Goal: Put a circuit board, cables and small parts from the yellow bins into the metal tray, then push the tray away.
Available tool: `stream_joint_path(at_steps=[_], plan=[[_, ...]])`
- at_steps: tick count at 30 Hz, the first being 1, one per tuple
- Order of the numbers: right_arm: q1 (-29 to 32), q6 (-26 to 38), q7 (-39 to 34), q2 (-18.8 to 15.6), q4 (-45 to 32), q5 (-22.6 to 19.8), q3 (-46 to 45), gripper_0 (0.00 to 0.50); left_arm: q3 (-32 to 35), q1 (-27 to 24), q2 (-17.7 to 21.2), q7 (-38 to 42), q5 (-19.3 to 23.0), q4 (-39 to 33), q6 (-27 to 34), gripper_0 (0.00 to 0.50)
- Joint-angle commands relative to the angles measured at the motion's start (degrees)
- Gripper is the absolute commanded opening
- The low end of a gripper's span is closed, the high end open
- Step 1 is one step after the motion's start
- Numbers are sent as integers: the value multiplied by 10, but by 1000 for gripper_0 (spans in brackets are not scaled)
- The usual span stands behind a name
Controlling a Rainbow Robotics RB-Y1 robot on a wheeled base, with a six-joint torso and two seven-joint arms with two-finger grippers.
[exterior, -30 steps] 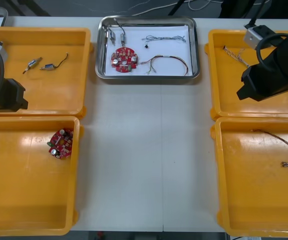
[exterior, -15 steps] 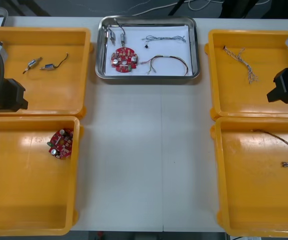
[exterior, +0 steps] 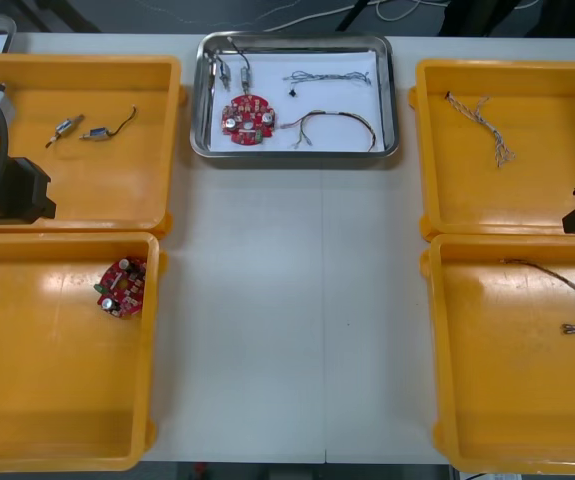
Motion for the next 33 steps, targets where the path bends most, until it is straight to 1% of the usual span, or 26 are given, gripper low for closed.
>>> stream_joint_path(at_steps=[1, 6, 11, 17, 26, 33], plan=[[24, -18, -1, -14, -16, 9, -19, 500, 15, 6, 18, -26, -4, -16, -6, 500], [33, -28, 2, -1, -15, 21, -20, 500, 15, 6, 18, -26, -4, -16, -6, 500], [38, -35, 9, 19, 9, 17, -31, 500, 15, 6, 18, -26, -4, -16, -6, 500], [40, -45, 18, 22, 25, 14, -31, 500, 15, 6, 18, -26, -4, -16, -6, 500], [64, -69, 26, 22, 25, 18, -31, 500, 15, 6, 18, -26, -4, -16, -6, 500], [73, -70, 31, 34, 25, 28, -32, 500, 15, 6, 18, -26, -4, -16, -6, 500]])
